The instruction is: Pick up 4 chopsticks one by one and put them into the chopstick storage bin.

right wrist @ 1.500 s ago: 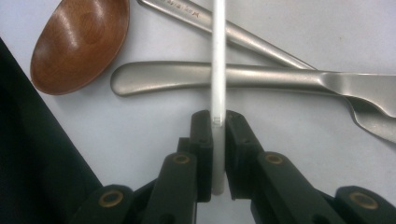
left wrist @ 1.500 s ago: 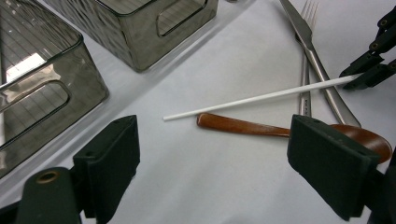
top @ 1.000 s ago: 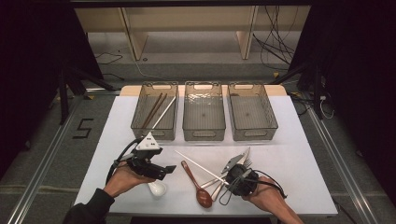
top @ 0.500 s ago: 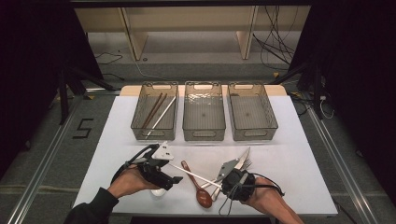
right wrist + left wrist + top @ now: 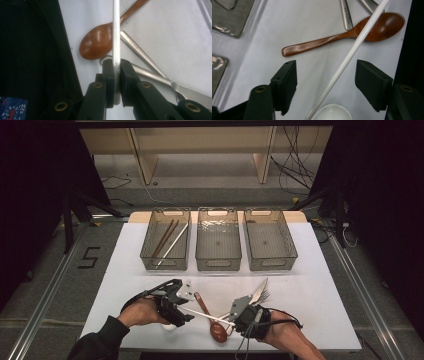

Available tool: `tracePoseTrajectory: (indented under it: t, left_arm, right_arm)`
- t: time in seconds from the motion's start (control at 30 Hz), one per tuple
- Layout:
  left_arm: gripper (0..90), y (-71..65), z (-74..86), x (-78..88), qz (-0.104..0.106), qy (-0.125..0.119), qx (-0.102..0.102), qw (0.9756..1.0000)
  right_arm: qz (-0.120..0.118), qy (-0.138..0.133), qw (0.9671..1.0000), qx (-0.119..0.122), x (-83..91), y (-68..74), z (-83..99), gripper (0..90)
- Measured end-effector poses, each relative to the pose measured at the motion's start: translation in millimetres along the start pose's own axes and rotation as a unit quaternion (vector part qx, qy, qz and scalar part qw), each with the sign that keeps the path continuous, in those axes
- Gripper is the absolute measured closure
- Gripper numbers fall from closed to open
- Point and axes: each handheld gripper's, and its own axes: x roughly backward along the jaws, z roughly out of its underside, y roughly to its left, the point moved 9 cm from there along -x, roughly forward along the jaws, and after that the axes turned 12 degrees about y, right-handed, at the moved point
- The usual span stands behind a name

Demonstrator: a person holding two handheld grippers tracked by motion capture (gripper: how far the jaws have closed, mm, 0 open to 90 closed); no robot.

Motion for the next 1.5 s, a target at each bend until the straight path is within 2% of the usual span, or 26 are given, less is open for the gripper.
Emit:
tracePoseTrajectory:
  t: [0.07,0.23,0.63,0.77,0.9,0.97,1.07,1.13,1.2,1.33,1.43,1.47,1.5]
  left_arm:
    - [39.2,-3.4,1.2,-1.3,0.006,0.010,-0.017,0.9998]
    - [48.1,-7.8,3.1,-2.8,0.013,0.026,-0.038,0.9989]
    - [73.1,-12.8,4.7,-4.0,0.029,0.042,-0.058,0.9970]
    - [75.3,-14.4,5.3,-3.1,0.030,0.045,-0.070,0.9961]
    - [77.7,-16.9,6.1,-2.3,0.030,0.045,-0.091,0.9943]
    - [79.5,-20.6,6.4,-1.1,0.036,0.041,-0.102,0.9933]
    - [82.7,-28.3,6.4,0.8,0.048,0.037,-0.120,0.9909]
    - [84.4,-31.5,5.8,1.2,0.057,0.035,-0.124,0.9900]
    - [84.7,-30.3,6.3,0.9,0.056,0.035,-0.122,0.9904]
    - [84.9,-25.3,10.7,1.0,0.057,0.035,-0.110,0.9917]
    - [84.9,-18.8,14.5,-0.3,0.053,0.036,-0.096,0.9933]
    - [84.9,-15.7,16.2,-0.3,0.052,0.037,-0.089,0.9940]
    - [84.9,-13.1,16.9,-0.2,0.047,0.035,-0.080,0.9950]
  right_arm:
    - [0.001,-0.001,1.0000,0.003,-0.1,0.6,-0.6,84.4]
    - [-0.003,-0.001,0.9999,0.010,-0.5,2.6,-0.5,84.4]
    - [-0.004,-0.002,0.9995,0.030,-1.6,3.2,0.9,84.4]
    - [-0.001,-0.004,0.9993,0.038,-2.4,3.1,0.7,84.3]
    - [0.004,-0.006,0.9993,0.038,-2.7,1.2,1.6,83.4]
    - [0.010,-0.009,0.9992,0.037,-2.5,-1.5,1.7,82.0]
    - [0.014,-0.014,0.9994,0.028,-0.7,-6.8,3.4,78.9]
    - [0.017,-0.019,0.9995,0.016,0.6,-11.4,4.5,76.8]
    - [0.016,-0.025,0.9995,0.005,1.0,-14.8,5.2,73.7]
    - [0.018,-0.045,0.9982,-0.034,4.3,-24.6,5.2,59.5]
    - [0.018,-0.064,0.9955,-0.067,9.2,-30.8,4.2,48.6]
    - [0.019,-0.071,0.9949,-0.070,9.7,-32.5,3.7,45.2]
    - [0.024,-0.077,0.9931,-0.085,10.9,-35.0,3.7,42.4]
